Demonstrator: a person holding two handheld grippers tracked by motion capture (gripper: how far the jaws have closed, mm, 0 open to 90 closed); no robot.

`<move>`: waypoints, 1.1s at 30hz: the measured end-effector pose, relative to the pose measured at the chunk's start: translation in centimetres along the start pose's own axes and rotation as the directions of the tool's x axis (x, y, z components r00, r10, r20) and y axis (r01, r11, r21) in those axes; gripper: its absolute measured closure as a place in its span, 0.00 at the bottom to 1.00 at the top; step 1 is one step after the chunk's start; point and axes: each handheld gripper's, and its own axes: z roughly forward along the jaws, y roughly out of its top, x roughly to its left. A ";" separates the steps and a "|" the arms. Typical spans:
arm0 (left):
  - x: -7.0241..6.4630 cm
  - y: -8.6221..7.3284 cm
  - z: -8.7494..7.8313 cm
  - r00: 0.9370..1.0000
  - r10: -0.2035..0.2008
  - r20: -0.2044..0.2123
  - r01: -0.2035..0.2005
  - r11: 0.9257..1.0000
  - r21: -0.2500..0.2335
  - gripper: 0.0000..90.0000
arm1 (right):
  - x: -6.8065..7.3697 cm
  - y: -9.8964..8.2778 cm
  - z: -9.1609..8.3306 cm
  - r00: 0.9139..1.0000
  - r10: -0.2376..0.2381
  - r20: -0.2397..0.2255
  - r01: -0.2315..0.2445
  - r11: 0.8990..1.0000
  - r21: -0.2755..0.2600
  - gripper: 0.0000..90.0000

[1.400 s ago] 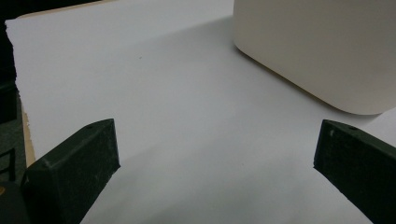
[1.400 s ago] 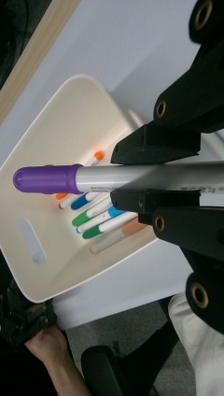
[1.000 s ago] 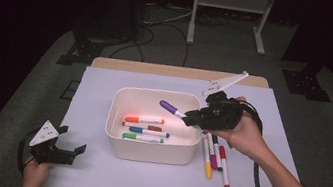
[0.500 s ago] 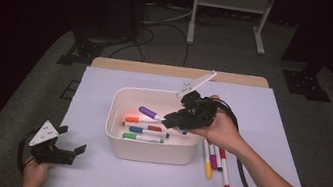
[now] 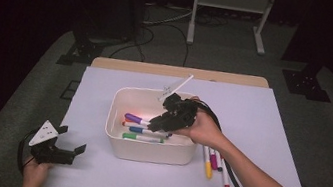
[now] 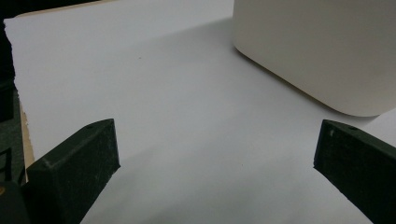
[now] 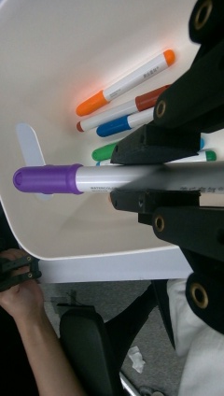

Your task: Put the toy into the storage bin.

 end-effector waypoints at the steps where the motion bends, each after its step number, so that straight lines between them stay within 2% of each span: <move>1: 0.0 0.0 0.0 1.000 -0.001 0.000 0.001 1.000 0.000 0.00 | 0.0 0.1 0.3 1.000 -0.002 -0.001 0.002 1.000 0.005 0.84; 6: 0.0 0.0 0.0 1.000 -0.003 0.001 0.003 1.000 -0.001 0.00 | -0.3 0.3 1.7 1.000 -0.007 -0.020 0.008 0.999 0.031 0.84; 14: 0.0 0.0 0.0 1.000 -0.005 0.002 0.005 1.000 0.000 0.00 | -0.6 0.6 3.5 0.999 -0.030 -0.021 0.031 0.997 0.073 0.84; 21: 0.1 0.0 0.0 1.000 -0.008 0.004 0.008 1.000 -0.004 0.00 | -0.9 0.7 4.6 0.999 -0.022 -0.038 0.026 0.995 0.094 0.84; 27: 0.1 0.0 0.0 1.000 -0.008 0.005 0.008 1.000 -0.004 0.00 | -0.6 0.8 5.7 0.998 -0.037 -0.046 0.043 0.990 0.132 0.84; 29: 0.1 0.0 -0.1 1.000 -0.005 0.005 0.005 1.000 -0.004 0.00 | -0.7 0.8 6.0 0.998 -0.038 -0.048 0.044 0.990 0.136 0.83; 31: 0.1 0.0 -0.1 1.000 -0.008 0.005 0.008 1.000 -0.006 0.00 | -0.7 0.8 6.2 0.998 -0.039 -0.051 0.047 0.988 0.150 0.77; 33: 0.1 0.0 0.0 1.000 -0.009 0.006 0.009 1.000 -0.006 0.00 | -0.7 0.8 6.2 0.998 -0.050 -0.042 0.056 0.986 0.157 0.74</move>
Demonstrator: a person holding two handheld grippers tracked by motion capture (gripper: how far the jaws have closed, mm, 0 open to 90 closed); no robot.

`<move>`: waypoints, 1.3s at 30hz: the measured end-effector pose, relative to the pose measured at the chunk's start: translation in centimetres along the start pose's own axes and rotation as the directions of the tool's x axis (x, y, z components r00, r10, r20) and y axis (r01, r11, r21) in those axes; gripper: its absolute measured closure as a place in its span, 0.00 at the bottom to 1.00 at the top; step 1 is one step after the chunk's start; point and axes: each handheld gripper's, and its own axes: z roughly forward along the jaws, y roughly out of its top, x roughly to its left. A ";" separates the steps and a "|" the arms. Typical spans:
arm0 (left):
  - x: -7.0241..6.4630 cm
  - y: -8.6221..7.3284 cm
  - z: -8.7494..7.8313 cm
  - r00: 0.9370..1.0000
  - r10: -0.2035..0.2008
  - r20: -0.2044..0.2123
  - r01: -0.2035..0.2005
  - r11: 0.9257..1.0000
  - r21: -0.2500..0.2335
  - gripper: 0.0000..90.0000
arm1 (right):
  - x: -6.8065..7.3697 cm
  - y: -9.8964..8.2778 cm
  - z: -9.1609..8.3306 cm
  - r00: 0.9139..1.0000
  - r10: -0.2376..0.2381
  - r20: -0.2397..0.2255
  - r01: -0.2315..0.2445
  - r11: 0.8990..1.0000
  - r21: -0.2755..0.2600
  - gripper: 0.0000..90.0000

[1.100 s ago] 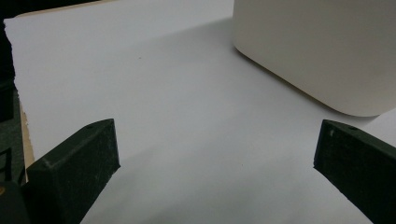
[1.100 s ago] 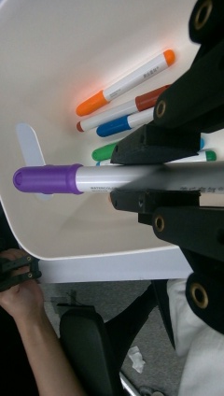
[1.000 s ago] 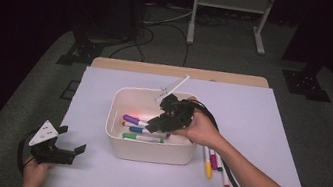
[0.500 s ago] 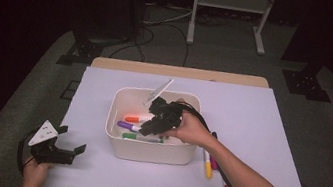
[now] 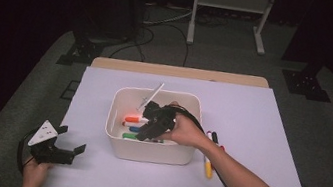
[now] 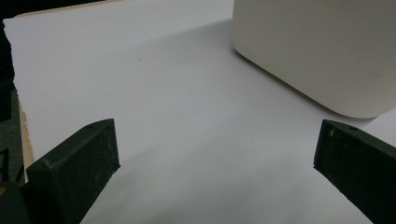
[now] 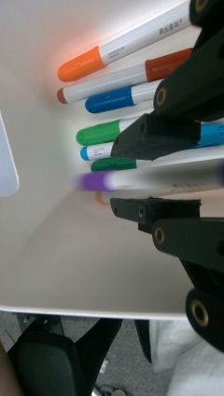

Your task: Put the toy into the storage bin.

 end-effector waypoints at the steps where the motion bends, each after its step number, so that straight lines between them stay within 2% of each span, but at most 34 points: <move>1: 0.0 0.0 0.0 1.000 -0.001 0.001 0.001 1.000 0.000 0.00 | 0.0 0.0 -0.1 1.000 -0.001 0.005 0.001 1.000 0.000 0.74; 3: 0.0 0.0 0.0 1.000 -0.001 0.001 0.001 1.000 0.000 0.00 | 0.1 0.0 -0.6 1.000 0.005 0.023 -0.005 1.000 -0.020 0.75; 5: 0.0 0.0 0.0 1.000 -0.001 0.001 0.001 1.000 0.001 0.00 | 0.2 -0.1 -1.3 1.000 0.014 0.021 -0.013 0.999 -0.052 0.75; 11: 0.0 0.0 0.0 1.000 0.004 -0.002 -0.004 1.000 0.001 0.00 | 0.4 -0.9 -3.8 0.999 0.029 0.038 -0.026 0.995 -0.093 0.72; 16: 0.0 0.0 0.0 1.000 0.003 -0.002 -0.003 1.000 0.004 0.00 | 0.3 -2.7 -6.5 0.996 0.062 0.058 -0.054 0.989 -0.140 0.69; 22: -0.1 0.0 0.0 1.000 0.006 -0.005 -0.006 1.000 0.005 0.00 | 0.2 -5.1 -9.4 0.990 0.104 0.093 -0.087 0.981 -0.173 0.67; 27: -0.2 0.0 0.1 1.000 0.011 -0.007 -0.011 1.000 0.009 0.00 | 0.3 -7.7 -11.9 0.982 0.149 0.112 -0.121 0.967 -0.222 0.65; 32: -0.2 0.0 0.1 1.000 0.013 -0.010 -0.013 1.000 0.011 0.00 | 0.5 -10.5 -14.1 0.970 0.200 0.139 -0.158 0.951 -0.267 0.65; 35: -0.2 0.0 0.1 1.000 0.018 -0.010 -0.017 1.000 0.012 0.00 | 0.6 -12.1 -14.8 0.963 0.216 0.158 -0.167 0.946 -0.277 0.65; 39: -0.2 0.0 0.1 1.000 0.017 -0.011 -0.017 1.000 0.014 0.00 | 0.5 -14.7 -15.3 0.950 0.264 0.165 -0.211 0.935 -0.284 0.63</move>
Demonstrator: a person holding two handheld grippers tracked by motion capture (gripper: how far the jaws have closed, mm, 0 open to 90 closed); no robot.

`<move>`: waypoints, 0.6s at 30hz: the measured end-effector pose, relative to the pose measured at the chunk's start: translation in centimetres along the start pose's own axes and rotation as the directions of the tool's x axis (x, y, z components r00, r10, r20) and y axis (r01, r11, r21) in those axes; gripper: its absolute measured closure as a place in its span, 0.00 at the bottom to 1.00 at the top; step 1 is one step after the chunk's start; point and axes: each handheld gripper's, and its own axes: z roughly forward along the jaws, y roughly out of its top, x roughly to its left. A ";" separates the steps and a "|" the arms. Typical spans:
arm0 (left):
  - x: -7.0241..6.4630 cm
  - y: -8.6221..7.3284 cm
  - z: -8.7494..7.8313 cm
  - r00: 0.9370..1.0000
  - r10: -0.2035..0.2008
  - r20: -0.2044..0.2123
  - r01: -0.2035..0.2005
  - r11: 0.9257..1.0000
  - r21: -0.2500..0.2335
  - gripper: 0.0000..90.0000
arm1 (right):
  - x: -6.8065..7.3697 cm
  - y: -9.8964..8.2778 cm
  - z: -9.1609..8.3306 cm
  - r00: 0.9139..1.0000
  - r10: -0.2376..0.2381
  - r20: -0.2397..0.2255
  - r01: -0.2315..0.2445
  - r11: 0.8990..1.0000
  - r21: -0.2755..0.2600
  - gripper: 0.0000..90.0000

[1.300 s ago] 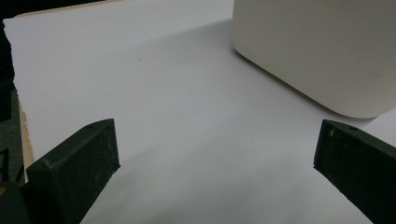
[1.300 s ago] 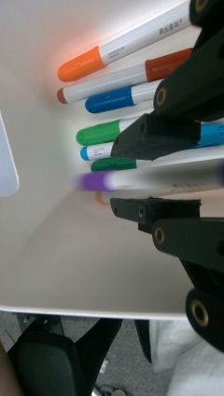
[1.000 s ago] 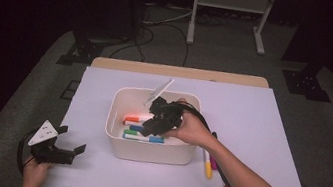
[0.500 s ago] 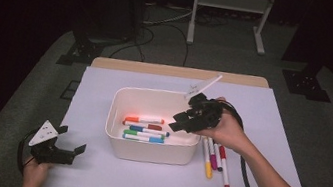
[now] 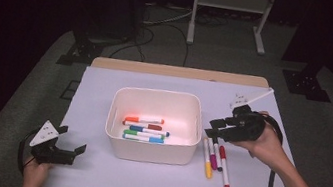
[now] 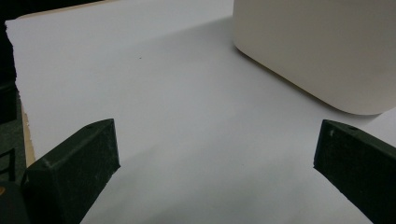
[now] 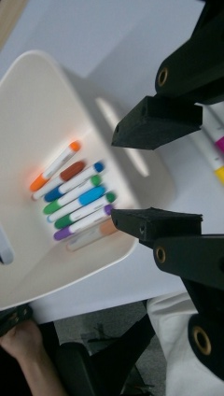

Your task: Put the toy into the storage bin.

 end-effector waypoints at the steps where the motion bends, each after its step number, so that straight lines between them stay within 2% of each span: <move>1: 0.0 0.0 0.0 1.000 -0.001 0.000 0.001 1.000 -0.002 0.00 | -0.2 -0.4 -0.1 1.000 0.008 0.006 -0.008 1.000 0.001 0.63; 6: -0.1 0.0 0.0 1.000 0.004 -0.004 -0.004 1.000 -0.005 0.00 | -1.4 -3.5 0.0 0.998 0.058 0.031 -0.058 0.998 0.020 0.62; 11: 0.0 0.0 0.0 1.000 0.002 -0.003 -0.002 1.000 -0.003 0.00 | -2.4 -6.6 1.2 0.993 0.104 0.059 -0.108 0.992 0.065 0.61; 18: 0.0 0.0 0.0 1.000 0.003 -0.003 -0.003 1.000 -0.005 0.00 | -3.1 -10.0 3.0 0.984 0.145 0.107 -0.157 0.981 0.110 0.61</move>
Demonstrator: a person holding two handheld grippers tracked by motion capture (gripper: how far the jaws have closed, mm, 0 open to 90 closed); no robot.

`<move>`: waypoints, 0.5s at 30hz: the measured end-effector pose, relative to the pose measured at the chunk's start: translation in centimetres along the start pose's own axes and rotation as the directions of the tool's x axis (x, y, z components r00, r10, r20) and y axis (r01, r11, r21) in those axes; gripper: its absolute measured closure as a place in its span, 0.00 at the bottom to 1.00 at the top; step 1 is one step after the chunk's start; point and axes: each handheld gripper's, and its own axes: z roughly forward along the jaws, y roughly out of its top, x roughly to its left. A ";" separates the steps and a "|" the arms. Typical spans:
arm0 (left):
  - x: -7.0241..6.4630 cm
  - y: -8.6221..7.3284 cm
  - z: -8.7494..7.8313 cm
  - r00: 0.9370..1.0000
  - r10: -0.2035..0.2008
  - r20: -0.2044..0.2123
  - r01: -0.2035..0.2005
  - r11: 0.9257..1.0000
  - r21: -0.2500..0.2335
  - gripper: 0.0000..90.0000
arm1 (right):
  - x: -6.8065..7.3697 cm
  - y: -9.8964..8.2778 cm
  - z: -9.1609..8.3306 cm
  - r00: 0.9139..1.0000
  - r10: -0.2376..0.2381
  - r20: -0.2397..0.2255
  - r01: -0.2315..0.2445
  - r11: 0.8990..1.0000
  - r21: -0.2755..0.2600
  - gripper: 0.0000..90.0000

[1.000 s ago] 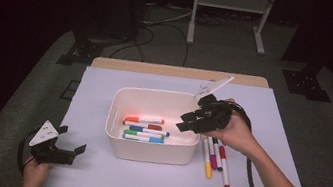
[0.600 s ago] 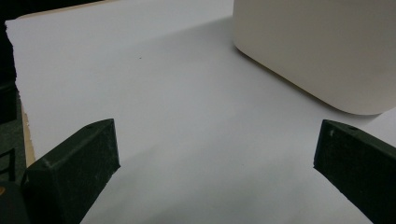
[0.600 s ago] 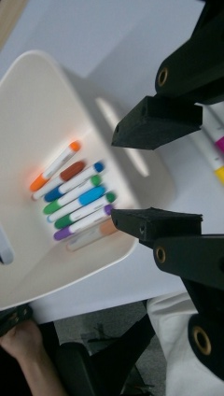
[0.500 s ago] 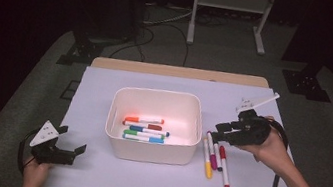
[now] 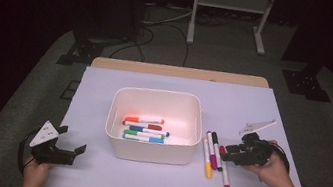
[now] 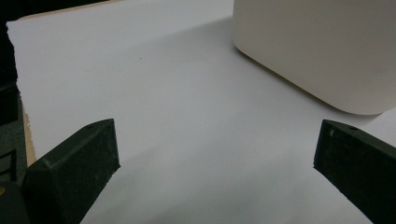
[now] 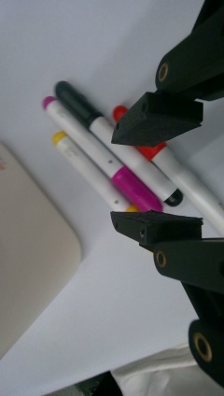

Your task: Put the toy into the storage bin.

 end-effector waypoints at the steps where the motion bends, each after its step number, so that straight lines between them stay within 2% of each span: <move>1: 0.0 0.0 0.0 1.000 -0.001 0.000 0.001 1.000 0.000 0.00 | -0.1 -0.2 0.2 1.000 0.004 0.006 -0.004 1.000 0.002 0.61; 6: 0.0 0.0 0.0 1.000 0.001 -0.002 -0.001 1.000 0.000 0.00 | -0.3 -1.5 1.3 0.998 0.035 0.051 -0.036 0.999 0.030 0.63; 11: 0.0 0.0 0.0 1.000 0.000 -0.002 0.000 1.000 -0.001 0.00 | -0.6 -2.3 1.9 0.995 0.052 0.086 -0.055 0.998 0.038 0.63; 13: 0.0 0.0 0.0 1.000 0.000 0.000 0.000 1.000 -0.004 0.00 | -0.8 -2.6 2.0 0.993 0.071 0.091 -0.073 0.997 0.024 0.63; 15: 0.0 0.0 0.0 1.000 -0.001 -0.001 0.001 1.000 -0.004 0.00 | -0.8 -3.0 1.8 0.988 0.076 0.133 -0.080 0.996 0.025 0.64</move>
